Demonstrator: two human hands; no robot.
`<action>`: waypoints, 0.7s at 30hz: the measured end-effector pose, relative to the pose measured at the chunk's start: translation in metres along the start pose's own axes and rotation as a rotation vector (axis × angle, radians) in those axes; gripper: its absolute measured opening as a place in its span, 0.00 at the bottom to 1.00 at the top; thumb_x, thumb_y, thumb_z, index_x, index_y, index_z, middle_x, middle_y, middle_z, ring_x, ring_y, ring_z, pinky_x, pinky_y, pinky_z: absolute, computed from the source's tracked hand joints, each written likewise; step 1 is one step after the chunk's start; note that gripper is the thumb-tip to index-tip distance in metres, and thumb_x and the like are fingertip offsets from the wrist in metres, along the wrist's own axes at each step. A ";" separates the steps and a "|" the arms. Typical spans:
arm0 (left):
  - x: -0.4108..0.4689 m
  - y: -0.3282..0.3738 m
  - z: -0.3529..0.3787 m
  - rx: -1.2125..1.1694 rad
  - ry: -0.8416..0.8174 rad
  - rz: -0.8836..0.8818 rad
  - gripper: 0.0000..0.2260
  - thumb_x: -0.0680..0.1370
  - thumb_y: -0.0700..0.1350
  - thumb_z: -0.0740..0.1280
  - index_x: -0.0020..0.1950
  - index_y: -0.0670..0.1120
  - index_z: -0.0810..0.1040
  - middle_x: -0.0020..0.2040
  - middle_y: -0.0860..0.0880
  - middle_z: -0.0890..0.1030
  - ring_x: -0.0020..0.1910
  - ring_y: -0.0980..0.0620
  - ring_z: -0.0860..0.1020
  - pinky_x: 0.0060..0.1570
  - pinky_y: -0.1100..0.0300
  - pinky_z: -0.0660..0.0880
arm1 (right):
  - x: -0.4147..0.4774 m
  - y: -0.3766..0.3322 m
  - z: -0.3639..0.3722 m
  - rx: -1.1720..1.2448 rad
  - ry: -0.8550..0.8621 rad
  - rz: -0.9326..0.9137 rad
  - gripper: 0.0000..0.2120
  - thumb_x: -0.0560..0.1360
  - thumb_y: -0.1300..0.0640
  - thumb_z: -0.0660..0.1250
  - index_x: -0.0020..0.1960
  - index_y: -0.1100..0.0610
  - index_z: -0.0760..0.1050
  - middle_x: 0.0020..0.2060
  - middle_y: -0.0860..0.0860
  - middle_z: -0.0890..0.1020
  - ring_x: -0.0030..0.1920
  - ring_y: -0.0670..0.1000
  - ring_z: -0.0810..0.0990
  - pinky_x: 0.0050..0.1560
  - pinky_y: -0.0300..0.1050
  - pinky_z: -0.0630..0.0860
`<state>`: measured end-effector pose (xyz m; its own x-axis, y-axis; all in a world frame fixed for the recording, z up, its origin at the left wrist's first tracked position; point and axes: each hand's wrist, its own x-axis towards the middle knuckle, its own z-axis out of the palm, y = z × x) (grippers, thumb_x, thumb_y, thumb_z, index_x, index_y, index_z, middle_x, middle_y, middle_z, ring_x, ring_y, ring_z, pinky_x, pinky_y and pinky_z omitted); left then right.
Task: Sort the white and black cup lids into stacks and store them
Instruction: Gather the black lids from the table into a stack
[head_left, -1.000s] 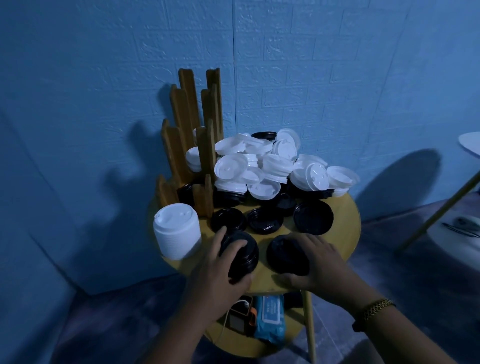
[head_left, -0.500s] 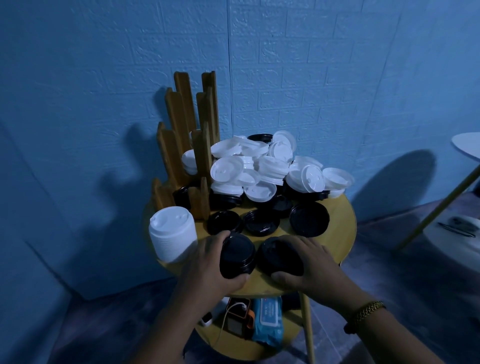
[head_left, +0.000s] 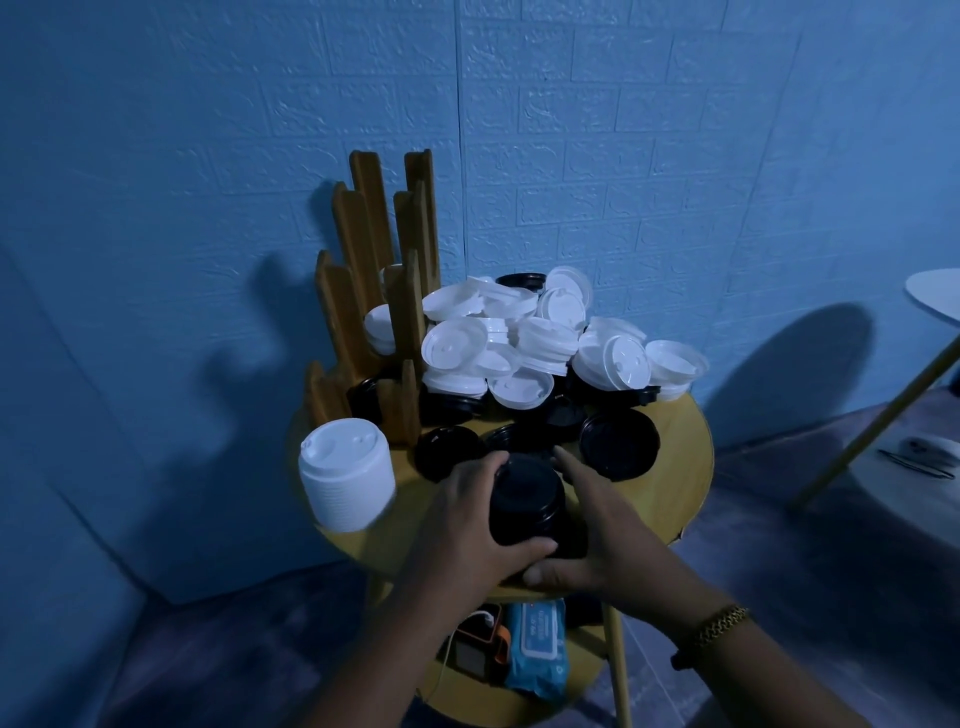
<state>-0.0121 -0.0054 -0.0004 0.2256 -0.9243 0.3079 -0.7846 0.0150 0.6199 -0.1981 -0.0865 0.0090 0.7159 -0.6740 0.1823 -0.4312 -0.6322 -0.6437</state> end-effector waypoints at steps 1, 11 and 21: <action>0.001 0.001 0.003 0.008 -0.017 0.001 0.43 0.69 0.63 0.77 0.77 0.62 0.57 0.73 0.57 0.64 0.71 0.57 0.64 0.66 0.57 0.72 | -0.002 0.000 -0.001 0.019 -0.004 -0.021 0.56 0.62 0.29 0.74 0.80 0.43 0.48 0.74 0.36 0.59 0.73 0.36 0.58 0.74 0.42 0.61; -0.004 -0.011 -0.006 -0.087 -0.169 -0.115 0.60 0.64 0.64 0.79 0.72 0.76 0.31 0.80 0.59 0.60 0.76 0.57 0.63 0.71 0.51 0.70 | -0.004 0.003 -0.004 0.169 0.070 0.007 0.33 0.70 0.38 0.73 0.72 0.38 0.64 0.66 0.31 0.69 0.66 0.37 0.70 0.66 0.45 0.74; -0.005 -0.010 -0.007 -0.058 -0.183 -0.137 0.58 0.66 0.63 0.79 0.80 0.65 0.38 0.76 0.57 0.65 0.73 0.55 0.66 0.68 0.51 0.72 | 0.005 -0.004 -0.003 0.187 0.065 0.064 0.33 0.67 0.38 0.76 0.68 0.41 0.67 0.61 0.38 0.74 0.57 0.38 0.78 0.56 0.43 0.79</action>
<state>-0.0010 0.0018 -0.0033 0.2154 -0.9728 0.0856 -0.7182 -0.0984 0.6889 -0.1947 -0.0884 0.0152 0.6504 -0.7379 0.1803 -0.3609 -0.5090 -0.7815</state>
